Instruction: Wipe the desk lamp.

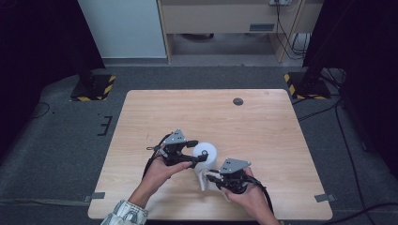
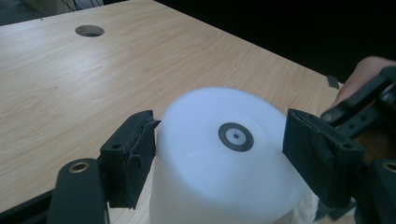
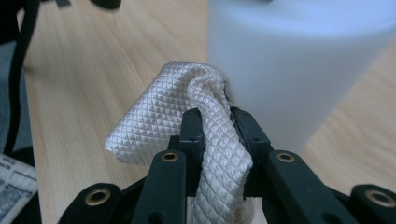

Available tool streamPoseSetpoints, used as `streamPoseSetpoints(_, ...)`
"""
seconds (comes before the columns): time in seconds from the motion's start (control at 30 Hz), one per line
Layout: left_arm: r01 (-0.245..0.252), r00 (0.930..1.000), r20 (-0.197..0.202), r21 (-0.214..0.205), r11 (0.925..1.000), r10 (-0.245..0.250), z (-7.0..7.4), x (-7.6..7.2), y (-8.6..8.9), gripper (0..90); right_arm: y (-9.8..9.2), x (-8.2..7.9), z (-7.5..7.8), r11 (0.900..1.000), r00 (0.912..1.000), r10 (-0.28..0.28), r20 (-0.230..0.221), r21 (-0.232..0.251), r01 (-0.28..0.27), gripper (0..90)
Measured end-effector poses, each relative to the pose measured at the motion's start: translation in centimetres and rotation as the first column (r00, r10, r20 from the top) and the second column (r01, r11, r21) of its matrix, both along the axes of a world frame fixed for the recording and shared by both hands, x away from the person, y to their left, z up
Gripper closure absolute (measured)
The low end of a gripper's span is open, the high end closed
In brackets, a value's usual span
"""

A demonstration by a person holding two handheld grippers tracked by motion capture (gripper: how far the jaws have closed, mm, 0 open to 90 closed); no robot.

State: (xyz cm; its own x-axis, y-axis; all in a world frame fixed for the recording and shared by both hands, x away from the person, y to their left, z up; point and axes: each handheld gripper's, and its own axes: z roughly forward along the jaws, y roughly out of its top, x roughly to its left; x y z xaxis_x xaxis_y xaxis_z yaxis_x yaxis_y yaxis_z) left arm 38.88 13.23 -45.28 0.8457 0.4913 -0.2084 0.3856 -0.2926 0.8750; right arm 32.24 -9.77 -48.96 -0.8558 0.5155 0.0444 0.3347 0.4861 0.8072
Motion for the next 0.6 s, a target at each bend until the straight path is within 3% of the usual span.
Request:
streamPoseSetpoints(0.13,-0.001,1.0,0.002,0.003,1.0,0.001,0.0,0.0,0.0,25.2,1.0,0.3,-1.5,0.9977,0.9989,0.02,-0.043,-0.064,-0.023,75.7)
streamPoseSetpoints(0.33,0.001,1.0,0.004,0.006,1.0,-0.001,0.1,0.0,-0.1,25.4,0.6,0.6,-2.1,0.9951,0.9975,0.004,-0.071,-0.098,-0.011,75.7)
streamPoseSetpoints(0.5,-0.002,1.0,0.002,0.006,1.0,0.002,0.1,0.0,-0.1,25.5,-1.1,0.9,-1.6,0.9943,0.9968,-0.046,-0.065,-0.1,0.039,75.7)
streamPoseSetpoints(0.6,-0.001,1.0,0.002,0.007,1.0,0.001,0.1,0.0,-0.1,25.5,-2.3,1.1,-0.8,0.9959,0.9961,-0.073,-0.05,-0.058,0.07,75.7)
